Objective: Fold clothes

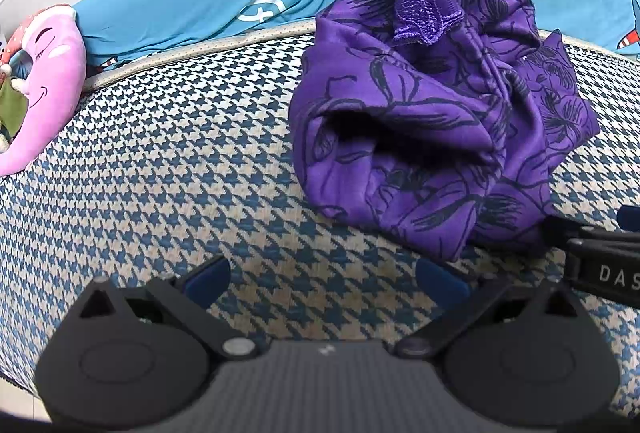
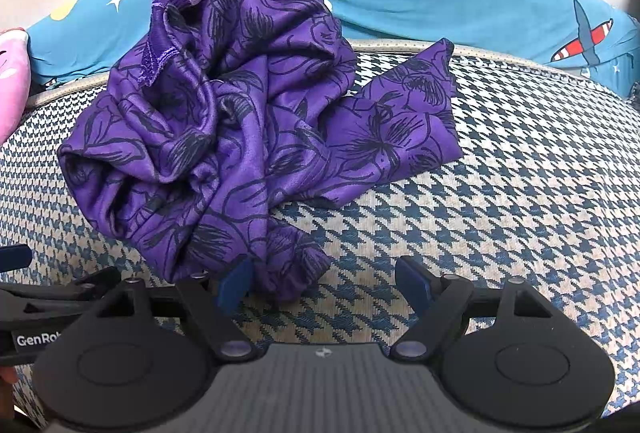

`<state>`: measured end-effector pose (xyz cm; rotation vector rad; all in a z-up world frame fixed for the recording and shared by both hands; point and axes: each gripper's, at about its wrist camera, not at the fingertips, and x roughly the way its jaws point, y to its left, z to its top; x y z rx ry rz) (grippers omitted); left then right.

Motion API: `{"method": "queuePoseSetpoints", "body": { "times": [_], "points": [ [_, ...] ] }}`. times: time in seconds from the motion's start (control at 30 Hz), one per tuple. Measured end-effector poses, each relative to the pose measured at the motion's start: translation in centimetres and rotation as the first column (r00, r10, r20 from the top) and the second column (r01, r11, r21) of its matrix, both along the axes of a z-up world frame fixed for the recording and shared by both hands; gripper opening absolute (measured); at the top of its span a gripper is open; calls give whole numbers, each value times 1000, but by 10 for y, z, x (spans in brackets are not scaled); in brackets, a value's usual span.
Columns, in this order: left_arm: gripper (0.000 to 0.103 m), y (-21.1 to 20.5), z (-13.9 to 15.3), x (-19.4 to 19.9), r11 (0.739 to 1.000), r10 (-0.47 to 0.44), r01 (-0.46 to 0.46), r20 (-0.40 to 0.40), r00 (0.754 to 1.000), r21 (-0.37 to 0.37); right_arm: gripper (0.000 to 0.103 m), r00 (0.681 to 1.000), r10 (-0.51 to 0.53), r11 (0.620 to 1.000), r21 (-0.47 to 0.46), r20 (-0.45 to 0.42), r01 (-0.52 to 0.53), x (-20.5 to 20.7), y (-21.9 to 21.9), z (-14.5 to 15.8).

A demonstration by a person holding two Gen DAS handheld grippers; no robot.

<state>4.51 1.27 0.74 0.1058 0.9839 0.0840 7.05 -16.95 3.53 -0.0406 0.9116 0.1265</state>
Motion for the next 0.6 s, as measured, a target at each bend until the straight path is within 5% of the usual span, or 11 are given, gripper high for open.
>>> {"method": "queuePoseSetpoints", "body": {
  "times": [0.6],
  "points": [
    [103, -1, 0, 2, 1000, 7, -7, 2, 1000, 2, 79, 1000, -2, 1000, -1, -1, 2, 0, 0, 0]
  ]
}}
